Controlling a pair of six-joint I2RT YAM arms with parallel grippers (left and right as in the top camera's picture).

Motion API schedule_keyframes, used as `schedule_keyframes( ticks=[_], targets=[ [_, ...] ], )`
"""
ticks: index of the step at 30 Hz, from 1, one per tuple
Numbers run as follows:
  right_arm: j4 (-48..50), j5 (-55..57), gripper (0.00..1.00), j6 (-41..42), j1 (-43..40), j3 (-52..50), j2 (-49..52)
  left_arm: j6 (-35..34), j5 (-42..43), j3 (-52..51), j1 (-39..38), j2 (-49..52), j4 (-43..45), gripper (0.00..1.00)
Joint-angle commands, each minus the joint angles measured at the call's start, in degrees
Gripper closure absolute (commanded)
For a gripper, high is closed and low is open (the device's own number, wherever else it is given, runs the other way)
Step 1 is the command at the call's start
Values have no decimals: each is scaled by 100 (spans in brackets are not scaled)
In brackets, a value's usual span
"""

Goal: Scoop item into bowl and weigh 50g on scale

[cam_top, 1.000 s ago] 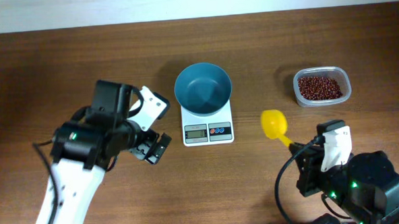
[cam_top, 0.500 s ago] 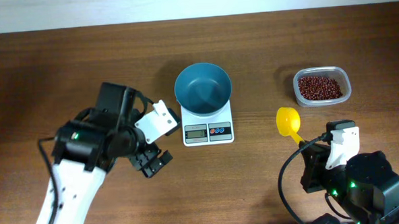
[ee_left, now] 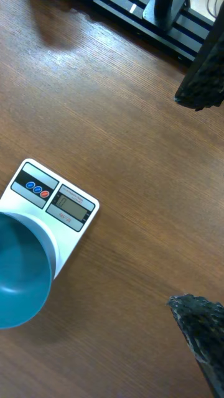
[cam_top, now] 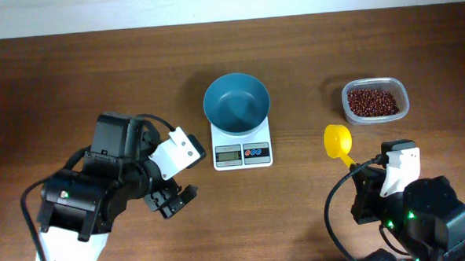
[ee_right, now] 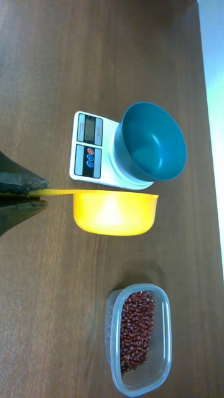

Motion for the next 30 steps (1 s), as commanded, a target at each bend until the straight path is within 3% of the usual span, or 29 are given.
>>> schedule_keyframes(
  ticks=[1,30],
  targets=[
    [2,114,96,52,26,13,-7,44,87,31,20,-31,-13,1],
    [4,116,96,92,26,13,-7,-304,109,33,20,-31,72,1]
  ],
)
